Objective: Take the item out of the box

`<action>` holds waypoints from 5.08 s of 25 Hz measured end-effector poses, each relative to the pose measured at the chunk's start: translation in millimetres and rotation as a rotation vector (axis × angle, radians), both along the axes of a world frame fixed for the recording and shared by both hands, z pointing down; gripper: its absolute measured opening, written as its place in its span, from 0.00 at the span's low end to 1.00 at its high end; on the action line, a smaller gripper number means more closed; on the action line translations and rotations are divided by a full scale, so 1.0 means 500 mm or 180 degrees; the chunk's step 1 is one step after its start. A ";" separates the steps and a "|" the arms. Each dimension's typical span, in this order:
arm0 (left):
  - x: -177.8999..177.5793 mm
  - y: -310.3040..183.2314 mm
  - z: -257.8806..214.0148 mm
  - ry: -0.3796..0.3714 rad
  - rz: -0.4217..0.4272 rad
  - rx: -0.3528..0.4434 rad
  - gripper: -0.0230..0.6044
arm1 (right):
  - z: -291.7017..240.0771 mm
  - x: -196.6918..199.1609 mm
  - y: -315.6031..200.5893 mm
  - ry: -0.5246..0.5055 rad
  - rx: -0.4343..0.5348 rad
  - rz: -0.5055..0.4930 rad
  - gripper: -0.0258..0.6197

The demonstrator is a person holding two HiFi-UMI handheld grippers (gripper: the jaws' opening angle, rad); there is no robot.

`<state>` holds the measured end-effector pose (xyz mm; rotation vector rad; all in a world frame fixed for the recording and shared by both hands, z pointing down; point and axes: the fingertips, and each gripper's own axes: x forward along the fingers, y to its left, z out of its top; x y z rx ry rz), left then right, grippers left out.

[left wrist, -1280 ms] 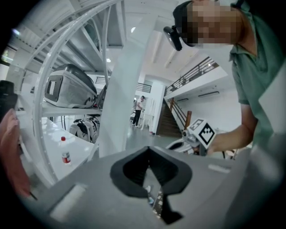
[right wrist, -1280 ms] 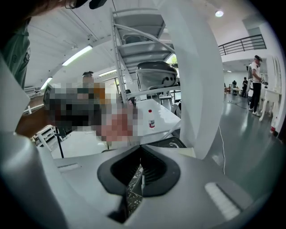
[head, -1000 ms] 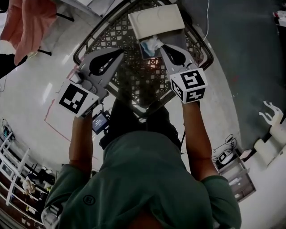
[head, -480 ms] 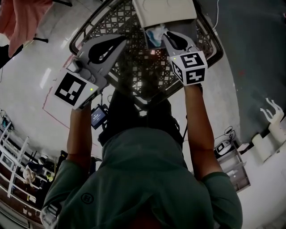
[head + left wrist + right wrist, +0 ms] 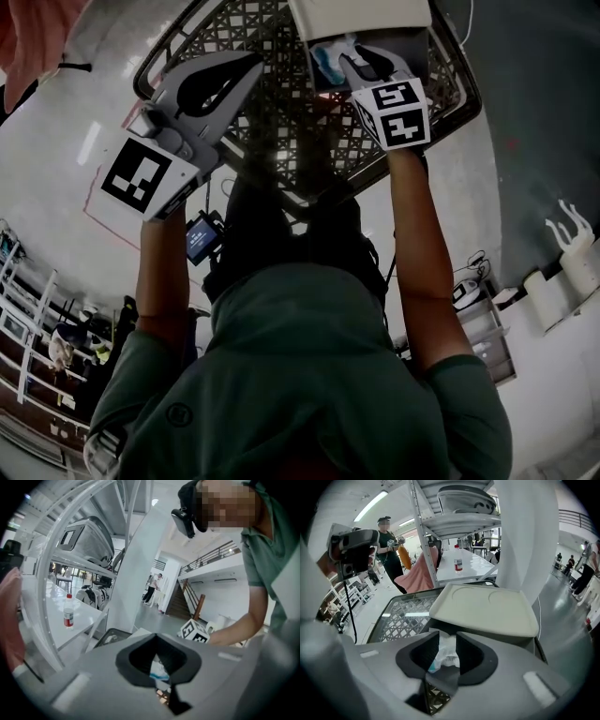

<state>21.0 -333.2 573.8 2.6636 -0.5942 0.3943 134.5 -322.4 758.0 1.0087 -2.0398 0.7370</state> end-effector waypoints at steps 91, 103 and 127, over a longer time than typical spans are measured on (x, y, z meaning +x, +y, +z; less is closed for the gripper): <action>0.024 0.245 -0.567 -0.0038 0.0049 0.1061 0.04 | -0.849 0.142 0.231 -0.0553 0.1752 0.0368 0.06; 0.020 0.277 -0.615 0.0004 0.0139 0.1192 0.04 | -0.938 0.135 0.272 -0.0608 0.2012 0.0402 0.06; 0.014 0.283 -0.640 0.0122 0.0107 0.1226 0.04 | -1.047 0.125 0.293 -0.0925 0.2294 0.0415 0.06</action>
